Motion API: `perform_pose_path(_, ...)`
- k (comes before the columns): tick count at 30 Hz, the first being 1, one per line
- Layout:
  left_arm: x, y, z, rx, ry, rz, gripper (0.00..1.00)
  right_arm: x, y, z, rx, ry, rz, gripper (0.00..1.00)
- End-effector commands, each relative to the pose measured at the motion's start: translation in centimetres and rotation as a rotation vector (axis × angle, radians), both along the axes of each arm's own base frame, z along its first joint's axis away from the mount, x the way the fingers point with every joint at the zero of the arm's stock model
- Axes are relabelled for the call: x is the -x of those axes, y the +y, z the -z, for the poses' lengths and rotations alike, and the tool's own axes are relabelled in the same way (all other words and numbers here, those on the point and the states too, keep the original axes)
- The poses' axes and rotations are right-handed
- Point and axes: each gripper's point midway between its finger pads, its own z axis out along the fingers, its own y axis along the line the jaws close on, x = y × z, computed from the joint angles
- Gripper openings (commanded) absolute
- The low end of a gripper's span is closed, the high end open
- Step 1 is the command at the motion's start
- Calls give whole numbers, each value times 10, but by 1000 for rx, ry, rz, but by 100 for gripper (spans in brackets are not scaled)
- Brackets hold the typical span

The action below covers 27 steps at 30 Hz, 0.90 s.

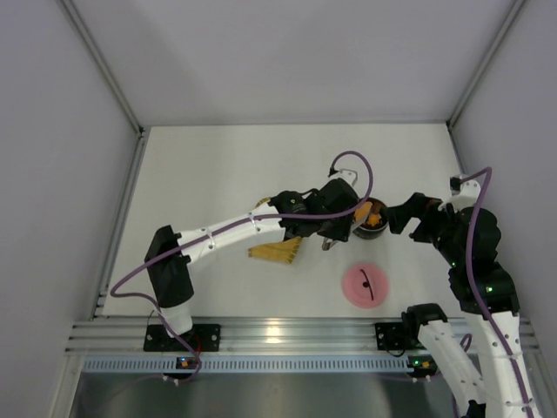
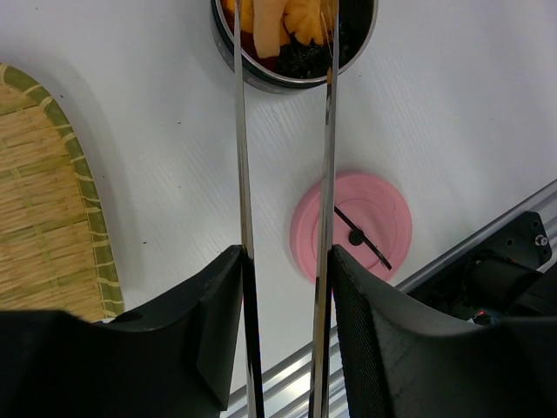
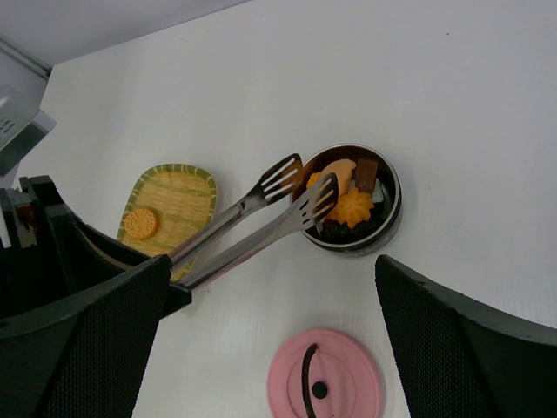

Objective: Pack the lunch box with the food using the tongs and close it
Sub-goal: Place the fake food in the packing box, then pick up the fake food from the plate.

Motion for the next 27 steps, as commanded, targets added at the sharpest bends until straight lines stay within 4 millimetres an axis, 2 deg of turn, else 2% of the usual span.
perform_pose_path(1,-2,-3,-55,136,-103,1,49,-1,-3,-14,2,-41,10,99)
perform_pose_path(4,-4,13,-73,159,-145,-42,49,0,-3,-13,2,-40,11,99)
perform_pose_path(7,-8,32,-83,147,-177,-109,50,0,-3,-14,1,-43,8,100)
perform_pose_path(10,-10,66,-75,62,-188,-212,50,0,-3,-14,0,-42,9,99)
perform_pose_path(11,-9,87,-70,9,-197,-254,50,0,-3,-13,1,-41,8,100)
perform_pose_path(12,-4,95,-65,-7,-182,-262,50,0,-3,-13,1,-41,8,99)
perform_pose_path(14,-1,121,-67,-12,-191,-335,51,0,-2,-14,-3,-45,5,99)
perform_pose_path(15,5,138,-49,-72,-174,-351,51,0,-2,-15,-5,-46,7,99)
perform_pose_path(16,7,151,-52,-62,-181,-397,51,0,0,-16,-9,-48,-1,99)
perform_pose_path(17,9,161,-47,-83,-180,-417,51,-1,1,-16,-14,-50,-3,99)
perform_pose_path(18,15,178,-31,-143,-162,-443,51,-1,1,-16,-17,-50,-7,99)
perform_pose_path(19,16,189,-29,-169,-172,-467,51,-1,3,-16,-22,-52,-15,100)
perform_pose_path(21,23,203,-12,-225,-148,-476,52,-3,6,-16,-32,-51,-25,100)
perform_pose_path(27,32,216,7,-268,-121,-490,52,-4,6,-16,-33,-51,-28,99)
